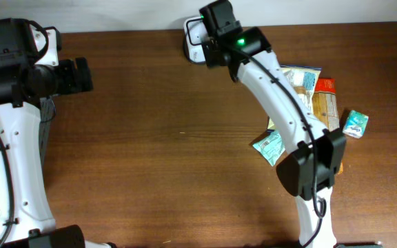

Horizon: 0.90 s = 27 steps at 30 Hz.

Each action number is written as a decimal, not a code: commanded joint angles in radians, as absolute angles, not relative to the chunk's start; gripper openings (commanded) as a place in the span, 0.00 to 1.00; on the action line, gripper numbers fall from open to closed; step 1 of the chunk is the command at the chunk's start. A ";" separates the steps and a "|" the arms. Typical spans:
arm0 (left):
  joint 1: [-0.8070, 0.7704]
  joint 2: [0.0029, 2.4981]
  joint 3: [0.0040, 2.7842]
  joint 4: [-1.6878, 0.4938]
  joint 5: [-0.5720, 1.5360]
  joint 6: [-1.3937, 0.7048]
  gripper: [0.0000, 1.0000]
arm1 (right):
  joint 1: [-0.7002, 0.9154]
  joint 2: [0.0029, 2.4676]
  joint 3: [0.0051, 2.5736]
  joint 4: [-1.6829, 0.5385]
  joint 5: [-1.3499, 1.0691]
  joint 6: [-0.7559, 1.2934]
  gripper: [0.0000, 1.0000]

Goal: Scan the item barcode
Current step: 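Lift the Kleenex pack up toward the scanner with the right gripper, then hold the Kleenex pack in front of the scanner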

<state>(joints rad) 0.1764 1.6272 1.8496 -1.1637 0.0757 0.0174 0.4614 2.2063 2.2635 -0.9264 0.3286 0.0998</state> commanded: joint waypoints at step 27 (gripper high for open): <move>0.183 1.623 1.857 -1.165 0.083 0.015 0.99 | 0.452 2.291 2.276 -0.562 0.271 -0.038 0.04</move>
<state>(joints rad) 0.1764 1.6272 1.8496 -1.1641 0.0757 0.0174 0.4675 2.4840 2.2673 -0.4744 0.4469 -0.2169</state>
